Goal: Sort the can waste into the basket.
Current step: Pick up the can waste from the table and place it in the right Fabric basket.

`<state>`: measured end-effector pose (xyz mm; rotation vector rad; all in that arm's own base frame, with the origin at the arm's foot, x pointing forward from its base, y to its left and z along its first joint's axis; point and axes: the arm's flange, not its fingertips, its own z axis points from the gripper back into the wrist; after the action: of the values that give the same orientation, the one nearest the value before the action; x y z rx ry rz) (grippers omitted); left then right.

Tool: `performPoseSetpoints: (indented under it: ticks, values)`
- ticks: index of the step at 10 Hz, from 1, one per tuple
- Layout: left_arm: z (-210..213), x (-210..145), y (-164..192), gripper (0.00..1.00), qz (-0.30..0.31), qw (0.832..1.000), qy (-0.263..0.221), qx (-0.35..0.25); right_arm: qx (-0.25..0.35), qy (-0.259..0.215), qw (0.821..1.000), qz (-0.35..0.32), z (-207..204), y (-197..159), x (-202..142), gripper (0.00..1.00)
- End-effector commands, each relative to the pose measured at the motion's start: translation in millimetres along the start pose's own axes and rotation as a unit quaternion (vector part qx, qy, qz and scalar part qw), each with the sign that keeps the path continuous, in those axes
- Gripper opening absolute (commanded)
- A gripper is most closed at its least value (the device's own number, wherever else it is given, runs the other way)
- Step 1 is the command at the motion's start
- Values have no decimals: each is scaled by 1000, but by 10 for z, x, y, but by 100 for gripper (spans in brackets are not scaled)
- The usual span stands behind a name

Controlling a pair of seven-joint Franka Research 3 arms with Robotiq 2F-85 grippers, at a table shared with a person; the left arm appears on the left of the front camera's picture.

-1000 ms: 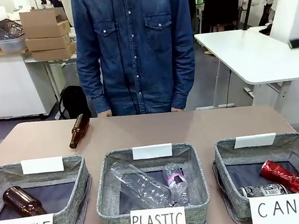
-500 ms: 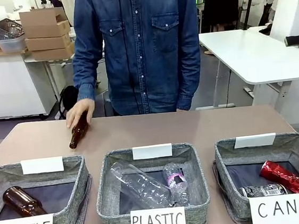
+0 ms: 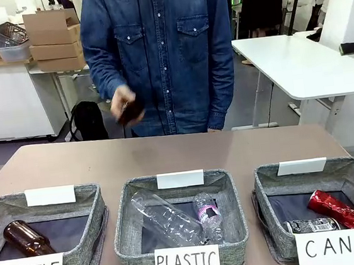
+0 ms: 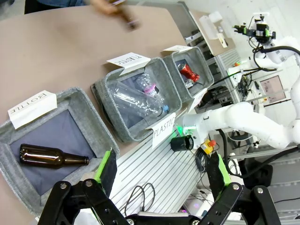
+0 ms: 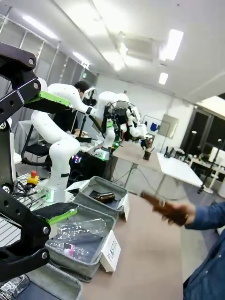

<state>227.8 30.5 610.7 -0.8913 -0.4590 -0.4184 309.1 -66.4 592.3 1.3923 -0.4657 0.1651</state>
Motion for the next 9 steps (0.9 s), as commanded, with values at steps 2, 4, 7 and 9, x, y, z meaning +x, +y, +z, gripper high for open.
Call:
performPoseSetpoints:
  ticks: [2,4,7,9]
  values:
    - [-3,-1,-4,100,-10,1000,-6,-13,-3,7,1000,4,13,17,24,100]
    - [-3,-1,-4,100,-10,1000,-6,-13,-3,7,1000,4,13,17,24,100]
    - [-3,-1,-4,100,-10,1000,-6,-13,-3,7,1000,4,13,17,24,100]
    - [-3,-1,-4,100,-10,1000,-6,-13,-3,7,1000,4,13,17,24,100]
